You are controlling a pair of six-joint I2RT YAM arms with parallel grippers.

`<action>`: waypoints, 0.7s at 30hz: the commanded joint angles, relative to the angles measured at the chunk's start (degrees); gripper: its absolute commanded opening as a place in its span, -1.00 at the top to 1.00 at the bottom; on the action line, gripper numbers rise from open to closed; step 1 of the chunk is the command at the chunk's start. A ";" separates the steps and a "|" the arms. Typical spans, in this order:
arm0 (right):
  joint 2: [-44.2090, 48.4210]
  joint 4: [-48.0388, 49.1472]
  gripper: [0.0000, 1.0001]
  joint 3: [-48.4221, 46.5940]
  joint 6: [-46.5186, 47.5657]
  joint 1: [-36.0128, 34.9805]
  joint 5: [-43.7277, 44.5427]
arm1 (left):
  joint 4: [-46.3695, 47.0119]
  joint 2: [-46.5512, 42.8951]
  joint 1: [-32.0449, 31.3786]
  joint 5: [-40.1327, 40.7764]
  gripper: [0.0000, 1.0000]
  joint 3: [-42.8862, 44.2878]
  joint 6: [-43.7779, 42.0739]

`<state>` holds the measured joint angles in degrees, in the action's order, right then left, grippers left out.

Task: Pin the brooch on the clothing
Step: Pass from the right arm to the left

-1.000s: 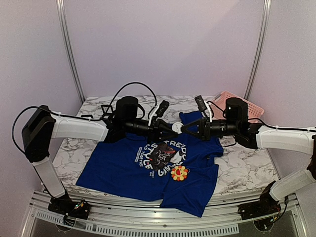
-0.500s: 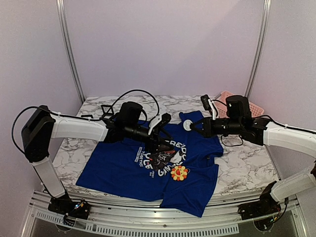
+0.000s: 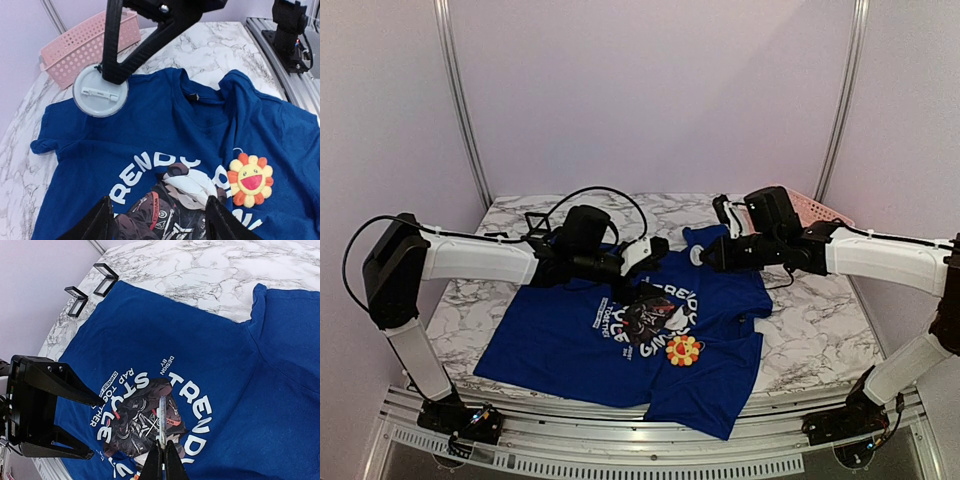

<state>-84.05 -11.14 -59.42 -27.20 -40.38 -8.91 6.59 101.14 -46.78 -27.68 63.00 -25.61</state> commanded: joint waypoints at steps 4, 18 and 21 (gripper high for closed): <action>-5.60 -7.47 1.00 -5.88 6.32 -5.61 1.55 | -1.41 -1.54 -0.34 2.97 -0.23 0.54 -4.60; 2.72 0.71 1.00 2.70 33.20 -12.10 -7.39 | -29.04 -1.95 2.24 -21.01 0.16 9.83 -6.48; 0.72 -0.83 1.00 0.92 34.20 -12.84 -7.71 | -25.02 -2.00 1.62 -20.36 0.31 9.29 -0.29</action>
<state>-81.89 -12.01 -56.49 2.26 -52.01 -15.25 -18.83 100.03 -44.40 -44.82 72.36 -33.82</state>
